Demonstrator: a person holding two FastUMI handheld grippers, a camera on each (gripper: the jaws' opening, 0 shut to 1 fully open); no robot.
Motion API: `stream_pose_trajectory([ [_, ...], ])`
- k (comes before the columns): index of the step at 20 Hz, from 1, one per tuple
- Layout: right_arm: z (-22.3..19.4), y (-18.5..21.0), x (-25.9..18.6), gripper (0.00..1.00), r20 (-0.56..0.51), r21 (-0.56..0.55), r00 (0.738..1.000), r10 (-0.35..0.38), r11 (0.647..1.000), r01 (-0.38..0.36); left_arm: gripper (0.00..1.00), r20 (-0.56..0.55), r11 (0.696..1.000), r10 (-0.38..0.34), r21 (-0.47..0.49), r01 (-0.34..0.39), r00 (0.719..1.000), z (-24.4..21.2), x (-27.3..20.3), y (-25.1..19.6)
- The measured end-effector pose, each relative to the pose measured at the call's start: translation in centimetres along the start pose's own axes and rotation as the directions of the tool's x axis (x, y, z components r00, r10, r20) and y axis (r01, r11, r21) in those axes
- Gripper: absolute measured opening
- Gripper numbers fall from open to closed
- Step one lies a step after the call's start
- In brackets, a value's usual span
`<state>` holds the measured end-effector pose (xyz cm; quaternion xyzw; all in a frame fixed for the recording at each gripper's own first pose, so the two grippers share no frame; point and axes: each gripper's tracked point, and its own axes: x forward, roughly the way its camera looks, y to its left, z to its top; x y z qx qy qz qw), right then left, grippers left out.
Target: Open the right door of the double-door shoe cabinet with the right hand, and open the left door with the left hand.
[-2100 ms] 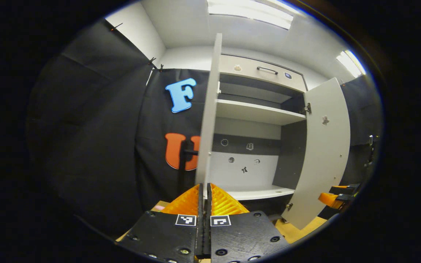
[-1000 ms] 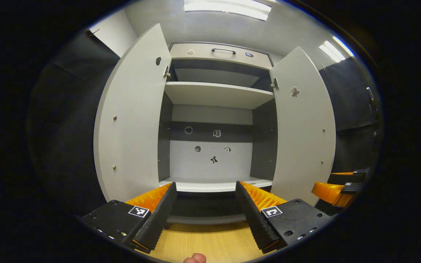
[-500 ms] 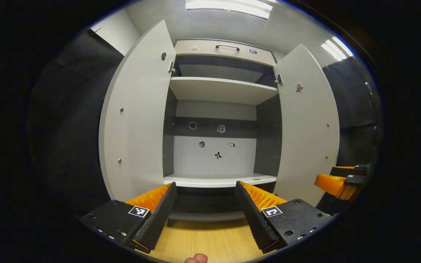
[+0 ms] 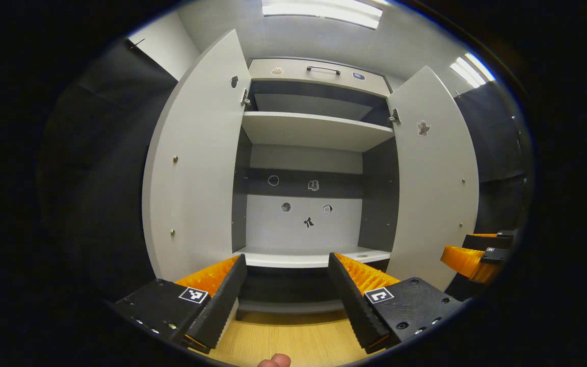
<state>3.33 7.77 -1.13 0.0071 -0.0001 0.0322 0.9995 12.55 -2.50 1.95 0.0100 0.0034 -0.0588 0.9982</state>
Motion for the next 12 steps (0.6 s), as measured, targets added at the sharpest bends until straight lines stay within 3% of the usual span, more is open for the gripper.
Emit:
stream_pose_trajectory([
  [12, -0.29, -0.17, -0.06, 0.99, -0.006, 0.001, 1.0, -0.003, 1.0, 0.003, 0.96, 0.006, 1.0, -0.001, 0.007, 0.001, 1.0, 0.21, -0.27, -0.43],
])
